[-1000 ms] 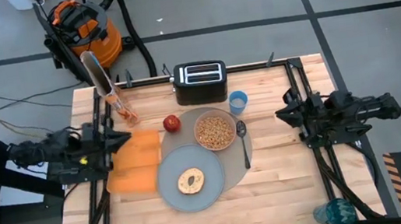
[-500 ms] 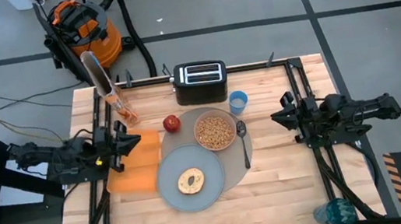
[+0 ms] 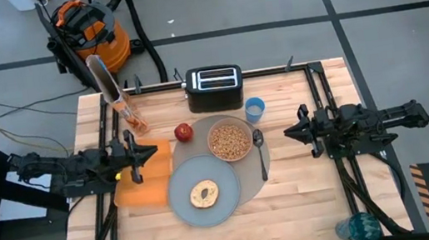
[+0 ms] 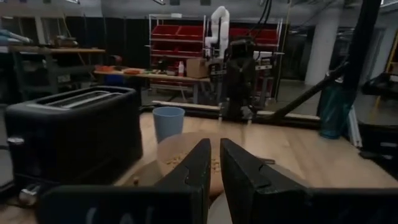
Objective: Arrange a breakfast setting
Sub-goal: Return to Home Position
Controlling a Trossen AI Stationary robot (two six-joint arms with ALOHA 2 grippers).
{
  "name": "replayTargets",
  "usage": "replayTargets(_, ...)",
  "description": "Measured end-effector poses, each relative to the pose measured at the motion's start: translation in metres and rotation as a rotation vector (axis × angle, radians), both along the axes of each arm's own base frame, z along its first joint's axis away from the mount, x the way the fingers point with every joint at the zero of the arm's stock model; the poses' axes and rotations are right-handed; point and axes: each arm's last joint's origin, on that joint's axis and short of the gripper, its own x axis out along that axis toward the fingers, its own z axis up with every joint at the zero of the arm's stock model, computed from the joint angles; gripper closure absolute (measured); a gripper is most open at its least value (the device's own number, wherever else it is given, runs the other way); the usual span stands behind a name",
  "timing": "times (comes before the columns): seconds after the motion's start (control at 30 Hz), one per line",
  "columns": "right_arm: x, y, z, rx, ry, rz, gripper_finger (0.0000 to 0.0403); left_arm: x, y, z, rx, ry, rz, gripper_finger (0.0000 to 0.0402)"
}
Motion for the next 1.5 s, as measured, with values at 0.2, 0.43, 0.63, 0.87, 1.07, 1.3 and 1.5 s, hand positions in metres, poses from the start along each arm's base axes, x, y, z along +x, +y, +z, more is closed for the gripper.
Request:
replayTargets(0.2, 0.0007, -0.0006, -0.0077, -0.012, 0.08, -0.023, 0.0351, 0.0, 0.0004, -0.0009, 0.081, 0.027, 0.02, 0.0359)
replayTargets(0.43, 0.0024, -0.0007, -0.0097, -0.092, 0.107, -0.034, 0.0351, 0.0, 0.0004, -0.001, 0.092, 0.031, 0.02, 0.0359)
replayTargets(0.63, 0.0024, -0.0006, -0.0097, -0.091, 0.107, -0.033, 0.0351, -0.0003, 0.0006, 0.0021, 0.083, -0.004, 0.028, 0.0359)
replayTargets(0.87, 0.0024, -0.0006, -0.0097, -0.091, 0.107, -0.03, 0.0351, -0.0003, 0.0005, 0.0026, 0.082, -0.009, 0.027, 0.0359)
replayTargets(1.07, 0.0024, -0.0006, -0.0097, -0.091, 0.107, -0.031, 0.0351, -0.0004, 0.0005, 0.0029, 0.082, -0.013, 0.025, 0.0359)
replayTargets(1.3, 0.0025, -0.0006, -0.0097, -0.091, 0.106, -0.031, 0.0351, -0.0004, 0.0005, 0.003, 0.081, -0.014, 0.024, 0.0359)
replayTargets(1.5, 0.0025, -0.0006, -0.0096, -0.091, 0.106, -0.031, 0.0351, -0.0004, 0.0004, 0.003, 0.081, -0.015, 0.023, 0.0359)
